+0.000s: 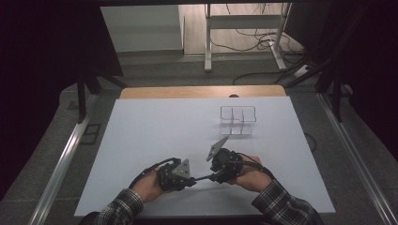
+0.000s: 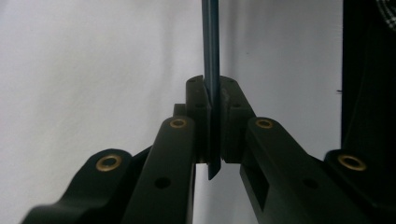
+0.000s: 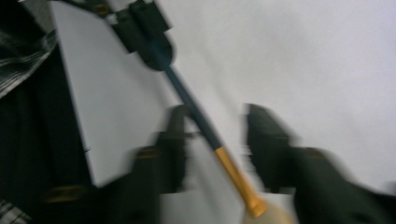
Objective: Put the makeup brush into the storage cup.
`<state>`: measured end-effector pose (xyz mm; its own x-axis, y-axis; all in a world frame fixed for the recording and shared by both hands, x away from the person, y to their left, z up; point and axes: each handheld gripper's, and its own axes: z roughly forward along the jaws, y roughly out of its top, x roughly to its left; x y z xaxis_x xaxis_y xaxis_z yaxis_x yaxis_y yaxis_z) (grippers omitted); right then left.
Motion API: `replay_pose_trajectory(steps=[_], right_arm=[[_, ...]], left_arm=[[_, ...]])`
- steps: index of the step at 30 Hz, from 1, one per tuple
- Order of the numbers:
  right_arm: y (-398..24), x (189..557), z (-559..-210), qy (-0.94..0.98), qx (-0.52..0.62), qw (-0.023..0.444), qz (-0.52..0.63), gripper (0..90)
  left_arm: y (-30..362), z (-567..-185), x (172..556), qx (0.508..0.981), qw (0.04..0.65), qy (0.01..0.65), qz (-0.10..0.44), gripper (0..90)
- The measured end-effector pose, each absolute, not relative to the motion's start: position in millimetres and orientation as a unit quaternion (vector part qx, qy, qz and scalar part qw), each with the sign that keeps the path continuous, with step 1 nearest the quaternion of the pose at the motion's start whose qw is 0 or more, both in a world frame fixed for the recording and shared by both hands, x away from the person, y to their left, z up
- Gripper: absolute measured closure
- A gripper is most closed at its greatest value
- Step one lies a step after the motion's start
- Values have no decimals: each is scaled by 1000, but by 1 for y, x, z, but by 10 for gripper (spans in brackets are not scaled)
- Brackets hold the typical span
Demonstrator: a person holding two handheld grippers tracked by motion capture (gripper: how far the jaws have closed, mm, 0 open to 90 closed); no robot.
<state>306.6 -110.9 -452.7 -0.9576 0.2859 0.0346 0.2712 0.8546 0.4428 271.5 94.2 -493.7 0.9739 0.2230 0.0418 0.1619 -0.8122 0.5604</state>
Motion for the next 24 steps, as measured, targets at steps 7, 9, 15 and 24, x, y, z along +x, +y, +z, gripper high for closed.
replay_pose_trajectory(steps=[7,9,15,24], right_arm=[[-116,314,-459,954,149,44,255,129],[-117,314,-460,954,147,55,257,87],[-124,315,-461,947,159,76,269,11],[-143,314,-461,933,169,98,304,2]], left_arm=[[103,-494,278,945,293,141,44,851],[104,-494,279,943,295,146,42,851],[107,-492,280,940,297,163,38,850],[113,-490,282,934,310,177,32,850]])
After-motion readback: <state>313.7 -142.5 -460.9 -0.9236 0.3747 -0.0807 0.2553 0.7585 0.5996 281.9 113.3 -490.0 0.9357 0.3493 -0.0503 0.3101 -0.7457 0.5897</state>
